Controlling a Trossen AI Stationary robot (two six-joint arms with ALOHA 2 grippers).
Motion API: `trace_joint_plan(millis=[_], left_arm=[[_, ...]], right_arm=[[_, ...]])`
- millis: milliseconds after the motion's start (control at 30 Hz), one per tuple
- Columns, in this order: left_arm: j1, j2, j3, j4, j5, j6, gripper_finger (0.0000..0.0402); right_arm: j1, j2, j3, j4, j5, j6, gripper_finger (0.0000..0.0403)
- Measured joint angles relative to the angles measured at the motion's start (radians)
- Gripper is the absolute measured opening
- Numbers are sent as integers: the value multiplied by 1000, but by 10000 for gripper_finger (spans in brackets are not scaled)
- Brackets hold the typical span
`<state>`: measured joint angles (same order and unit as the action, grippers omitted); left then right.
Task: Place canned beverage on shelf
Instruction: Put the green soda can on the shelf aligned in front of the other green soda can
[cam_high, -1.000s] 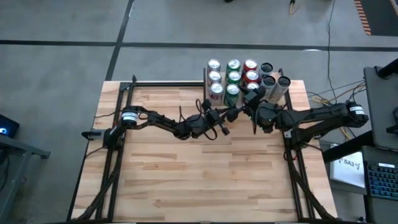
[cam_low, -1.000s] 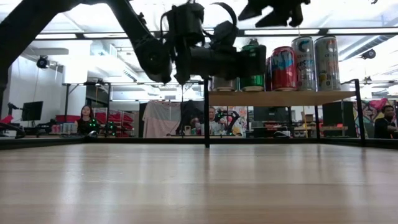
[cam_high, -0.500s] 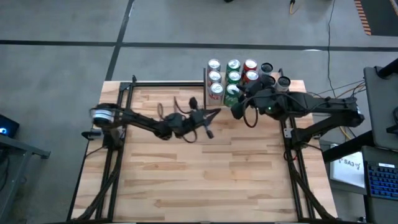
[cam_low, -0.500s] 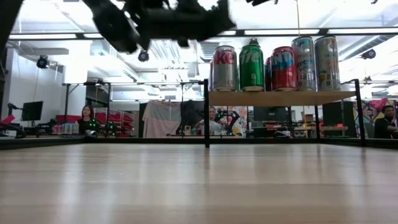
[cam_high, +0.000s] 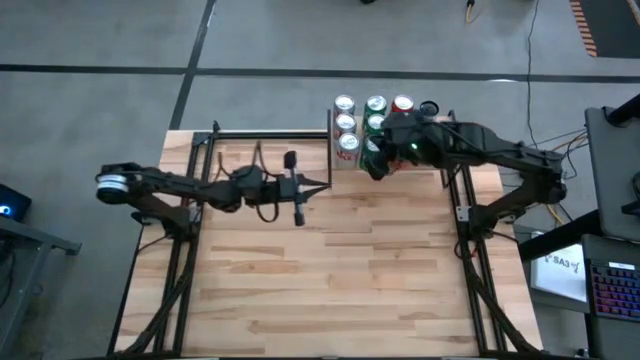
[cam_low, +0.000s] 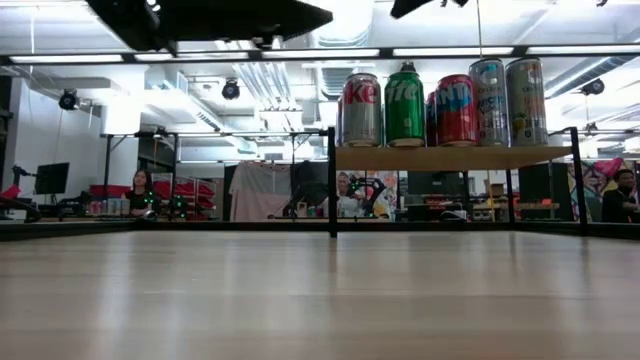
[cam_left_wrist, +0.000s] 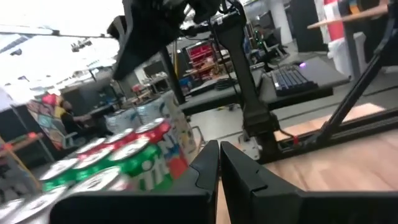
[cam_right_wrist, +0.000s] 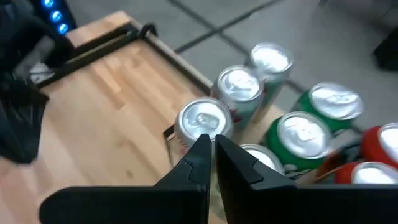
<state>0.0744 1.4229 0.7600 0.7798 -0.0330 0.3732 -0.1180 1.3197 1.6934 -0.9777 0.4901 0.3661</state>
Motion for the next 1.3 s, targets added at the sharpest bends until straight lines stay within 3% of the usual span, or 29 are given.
trace_joint_plan(millis=[200, 533, 867, 1300], left_arm=[[49, -136, -120, 95, -2, -42, 0], [87, -321, -266, 109, -8, 8, 0], [111, -331, -285, 107, -11, 28, 0], [111, -308, -269, 108, -12, 30, 0]], right_arm=[[-75, 101, 105, -107, -128, 49, 12], [-105, 290, 292, -364, -128, 199, 12], [-105, 377, 329, -436, -124, 314, 12], [-105, 335, 328, -508, -77, 315, 12]])
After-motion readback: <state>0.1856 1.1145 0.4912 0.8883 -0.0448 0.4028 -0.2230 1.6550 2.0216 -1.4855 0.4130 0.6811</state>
